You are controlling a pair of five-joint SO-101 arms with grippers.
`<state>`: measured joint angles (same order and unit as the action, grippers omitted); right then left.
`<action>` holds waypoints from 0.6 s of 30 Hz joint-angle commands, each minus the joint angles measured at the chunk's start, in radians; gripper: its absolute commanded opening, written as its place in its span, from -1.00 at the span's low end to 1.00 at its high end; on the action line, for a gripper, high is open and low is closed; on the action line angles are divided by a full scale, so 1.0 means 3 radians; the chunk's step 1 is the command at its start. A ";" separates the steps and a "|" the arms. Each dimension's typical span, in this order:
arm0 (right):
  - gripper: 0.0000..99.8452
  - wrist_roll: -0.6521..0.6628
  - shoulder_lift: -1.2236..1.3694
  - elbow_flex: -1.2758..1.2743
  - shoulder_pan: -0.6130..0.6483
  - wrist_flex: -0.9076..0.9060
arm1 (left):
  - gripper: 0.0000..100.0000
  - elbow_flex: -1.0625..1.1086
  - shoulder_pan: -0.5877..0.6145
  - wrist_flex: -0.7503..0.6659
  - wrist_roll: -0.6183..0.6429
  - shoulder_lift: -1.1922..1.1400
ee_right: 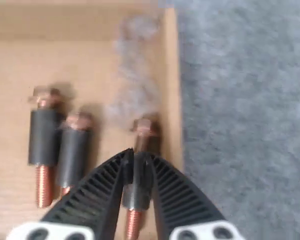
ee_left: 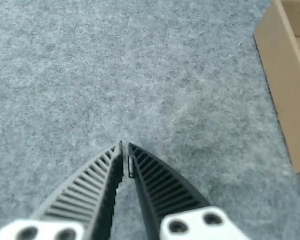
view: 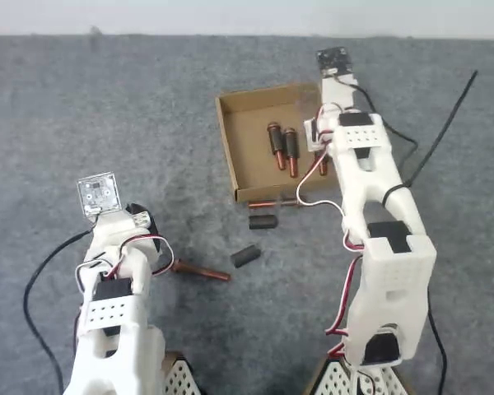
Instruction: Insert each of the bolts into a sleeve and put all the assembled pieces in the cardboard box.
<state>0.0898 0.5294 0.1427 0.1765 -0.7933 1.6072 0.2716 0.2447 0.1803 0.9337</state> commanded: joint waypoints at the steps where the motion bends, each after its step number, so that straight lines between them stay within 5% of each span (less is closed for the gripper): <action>1: -0.99 0.0015 -0.0095 -0.0097 -0.0049 -0.0018 | -0.98 -0.0043 -0.0020 -0.0107 -0.0046 0.0102; 18: -0.99 -0.0286 -0.0427 -0.0583 0.0013 -0.0652 | -0.98 -0.0049 -0.0020 -0.0107 -0.0046 0.0102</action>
<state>0.0422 0.4664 0.0430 0.1672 -0.9620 1.6072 0.2716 0.2447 0.1803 0.9337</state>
